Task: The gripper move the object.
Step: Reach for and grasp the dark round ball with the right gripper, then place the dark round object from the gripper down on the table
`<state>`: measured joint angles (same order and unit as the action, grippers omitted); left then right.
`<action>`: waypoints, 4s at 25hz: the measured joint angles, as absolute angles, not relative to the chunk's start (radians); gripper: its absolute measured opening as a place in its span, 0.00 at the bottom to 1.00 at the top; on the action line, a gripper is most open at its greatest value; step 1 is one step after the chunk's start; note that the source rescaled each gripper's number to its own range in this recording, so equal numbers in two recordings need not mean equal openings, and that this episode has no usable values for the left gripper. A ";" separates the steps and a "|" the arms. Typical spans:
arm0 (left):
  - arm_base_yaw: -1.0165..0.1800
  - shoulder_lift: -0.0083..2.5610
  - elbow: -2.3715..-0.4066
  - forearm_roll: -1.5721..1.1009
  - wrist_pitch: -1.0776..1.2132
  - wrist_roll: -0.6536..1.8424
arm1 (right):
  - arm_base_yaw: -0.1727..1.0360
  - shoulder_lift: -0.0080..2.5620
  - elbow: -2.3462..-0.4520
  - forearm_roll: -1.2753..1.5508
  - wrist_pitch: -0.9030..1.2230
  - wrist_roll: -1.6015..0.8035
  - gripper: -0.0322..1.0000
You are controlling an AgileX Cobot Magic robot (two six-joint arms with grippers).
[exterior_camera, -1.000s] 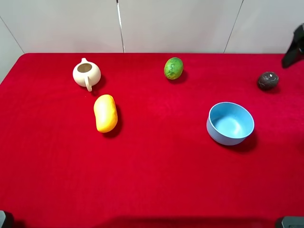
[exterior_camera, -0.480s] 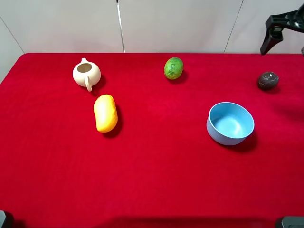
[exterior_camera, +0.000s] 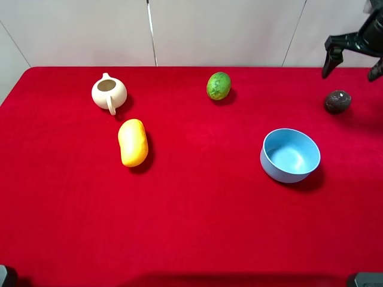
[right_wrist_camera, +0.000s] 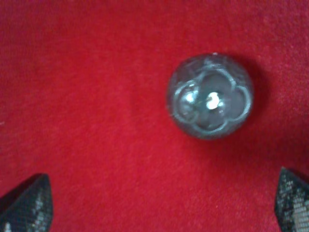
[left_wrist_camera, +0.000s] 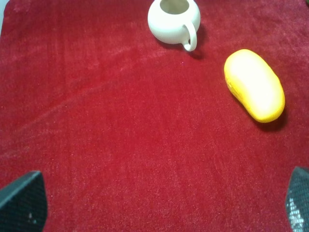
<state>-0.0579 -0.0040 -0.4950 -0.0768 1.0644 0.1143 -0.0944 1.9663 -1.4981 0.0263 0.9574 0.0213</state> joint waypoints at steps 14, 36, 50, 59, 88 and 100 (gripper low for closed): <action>-0.058 -0.004 -0.495 -0.077 1.064 0.114 | -0.152 2.108 -1.500 0.081 0.853 -0.008 1.00; -0.058 -0.004 -0.495 -0.077 1.064 0.114 | -0.174 2.215 -1.510 0.073 0.745 -0.009 0.99; -0.058 -0.004 -0.495 -0.077 1.064 0.114 | -0.174 2.218 -1.510 0.073 0.754 -0.009 0.03; -0.058 -0.004 -0.495 -0.077 1.064 0.114 | -0.174 2.146 -1.510 0.080 0.828 -0.009 0.03; -0.058 -0.004 -0.495 -0.077 1.064 0.114 | -0.090 1.848 -1.510 0.198 1.118 -0.049 0.03; -0.058 -0.004 -0.495 -0.077 1.064 0.114 | 0.246 1.819 -1.510 0.169 1.152 -0.054 0.03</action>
